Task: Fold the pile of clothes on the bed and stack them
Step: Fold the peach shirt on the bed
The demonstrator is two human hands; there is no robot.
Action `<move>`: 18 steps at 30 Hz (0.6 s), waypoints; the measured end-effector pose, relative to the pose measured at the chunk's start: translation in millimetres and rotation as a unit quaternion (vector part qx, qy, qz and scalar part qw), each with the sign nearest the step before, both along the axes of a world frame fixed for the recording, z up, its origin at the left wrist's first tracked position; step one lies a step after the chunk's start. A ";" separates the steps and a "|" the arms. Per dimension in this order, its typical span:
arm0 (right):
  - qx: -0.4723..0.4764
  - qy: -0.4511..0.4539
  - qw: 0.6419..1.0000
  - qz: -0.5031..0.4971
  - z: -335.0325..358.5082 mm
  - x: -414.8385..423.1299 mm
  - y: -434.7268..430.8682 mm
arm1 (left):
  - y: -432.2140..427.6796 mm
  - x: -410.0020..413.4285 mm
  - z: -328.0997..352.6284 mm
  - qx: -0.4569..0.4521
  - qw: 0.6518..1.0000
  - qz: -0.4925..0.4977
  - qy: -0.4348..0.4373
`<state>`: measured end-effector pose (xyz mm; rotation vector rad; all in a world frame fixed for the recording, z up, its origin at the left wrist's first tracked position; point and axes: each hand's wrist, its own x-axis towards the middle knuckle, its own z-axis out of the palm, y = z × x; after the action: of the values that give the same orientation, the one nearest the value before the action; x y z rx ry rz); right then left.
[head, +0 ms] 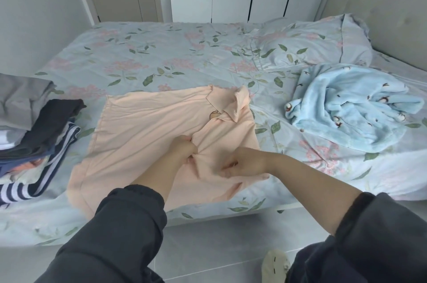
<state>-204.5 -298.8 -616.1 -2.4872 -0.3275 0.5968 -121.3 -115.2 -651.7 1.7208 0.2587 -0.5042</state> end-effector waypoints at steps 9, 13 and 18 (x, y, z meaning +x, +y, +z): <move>0.098 -0.146 0.900 -0.400 -6.2 67.1 -22.2 | 5.4 26.9 -27.8 0.365 0.880 -0.147 -0.265; 0.084 -0.126 0.884 -0.443 -14.2 105.5 -31.0 | 5.4 27.4 -50.6 0.411 0.837 -0.154 -0.326; -0.008 -0.091 0.905 -0.415 -8.8 150.6 -28.2 | 6.3 33.9 -61.4 0.425 0.801 -0.146 -0.395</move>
<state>-53.9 -326.9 -624.8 -2.3902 0.6561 0.0069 -87.4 -108.9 -713.0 2.7109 -0.4769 0.2179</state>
